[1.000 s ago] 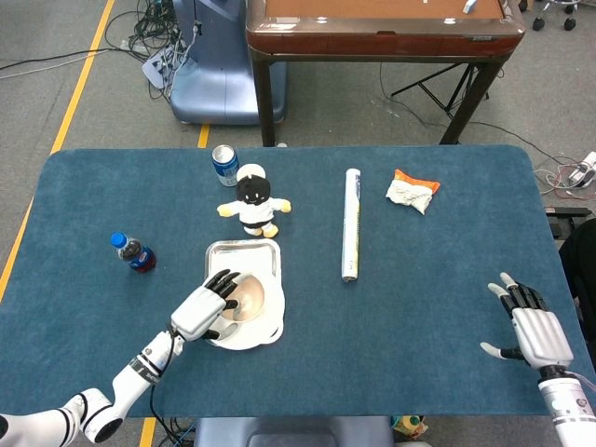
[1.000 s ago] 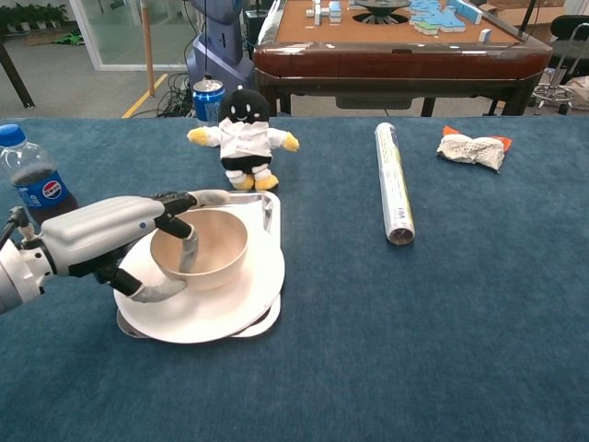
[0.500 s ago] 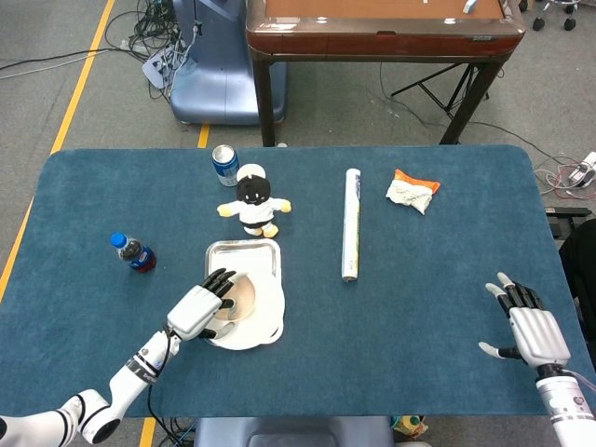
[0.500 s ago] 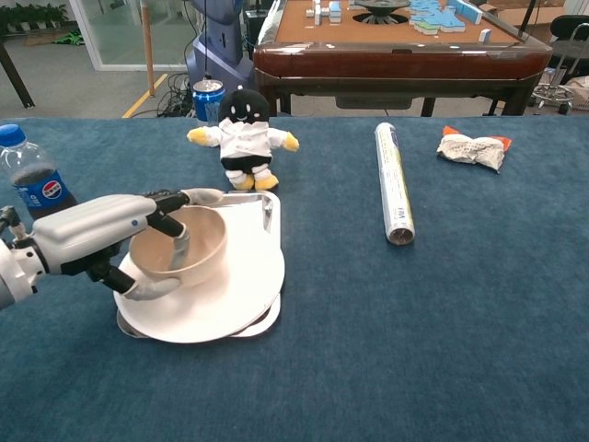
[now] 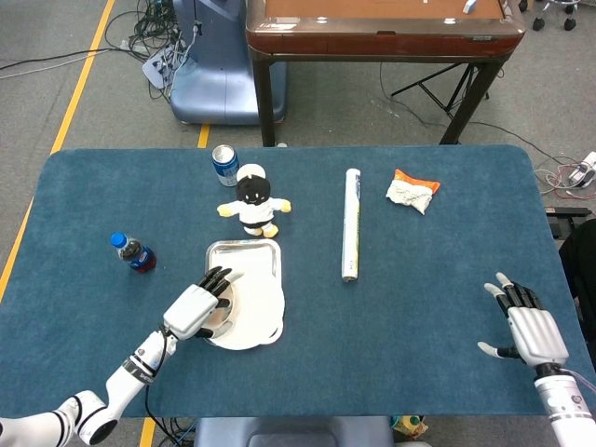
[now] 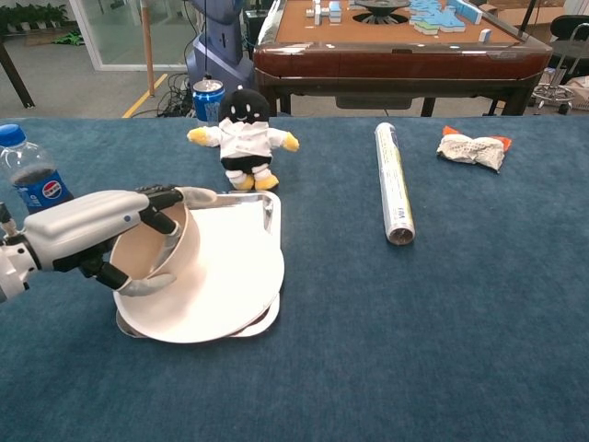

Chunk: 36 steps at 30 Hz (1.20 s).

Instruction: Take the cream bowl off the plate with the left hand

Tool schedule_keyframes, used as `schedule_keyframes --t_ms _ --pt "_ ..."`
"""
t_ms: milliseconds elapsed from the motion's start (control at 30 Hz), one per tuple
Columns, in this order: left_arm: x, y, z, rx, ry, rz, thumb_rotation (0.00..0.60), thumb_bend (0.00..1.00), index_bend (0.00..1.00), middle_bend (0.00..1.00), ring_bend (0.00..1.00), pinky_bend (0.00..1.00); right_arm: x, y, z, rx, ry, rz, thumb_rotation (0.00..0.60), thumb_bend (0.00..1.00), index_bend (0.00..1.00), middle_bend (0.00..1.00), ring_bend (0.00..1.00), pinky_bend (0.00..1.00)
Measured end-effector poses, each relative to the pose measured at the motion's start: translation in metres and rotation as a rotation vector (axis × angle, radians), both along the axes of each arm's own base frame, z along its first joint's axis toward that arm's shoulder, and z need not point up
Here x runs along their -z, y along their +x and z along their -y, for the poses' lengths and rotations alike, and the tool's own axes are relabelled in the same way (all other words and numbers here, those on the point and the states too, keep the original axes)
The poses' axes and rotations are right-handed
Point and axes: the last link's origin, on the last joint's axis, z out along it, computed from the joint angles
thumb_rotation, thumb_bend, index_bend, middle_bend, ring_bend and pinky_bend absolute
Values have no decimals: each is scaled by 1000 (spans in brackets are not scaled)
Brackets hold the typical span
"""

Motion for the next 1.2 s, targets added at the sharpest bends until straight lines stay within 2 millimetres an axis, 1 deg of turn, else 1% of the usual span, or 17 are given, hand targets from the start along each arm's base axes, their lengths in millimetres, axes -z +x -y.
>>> schedule_keyframes --t_ms 400,733,900,1033,1200 --pt "-17 1 -3 17 52 -45 600 322 671 72 0 0 2 0 1 2 10 -6 600 192 0 0 0 0" --pt "-42 3 -7 40 123 -122 600 322 672 73 0 0 3 0 3 1 17 -8 600 192 0 0 0 0" --pt "-52 -3 -11 35 150 -176 600 322 672 73 0 0 4 0 3 2 18 -10 600 192 0 0 0 0" --pt "-55 -11 -14 25 154 -199 600 322 671 73 0 0 5 0 3 4 23 -11 600 192 0 0 0 0" --pt "-57 -26 -20 3 153 -237 600 321 670 74 0 0 7 0 4 8 24 -13 600 192 0 0 0 0"
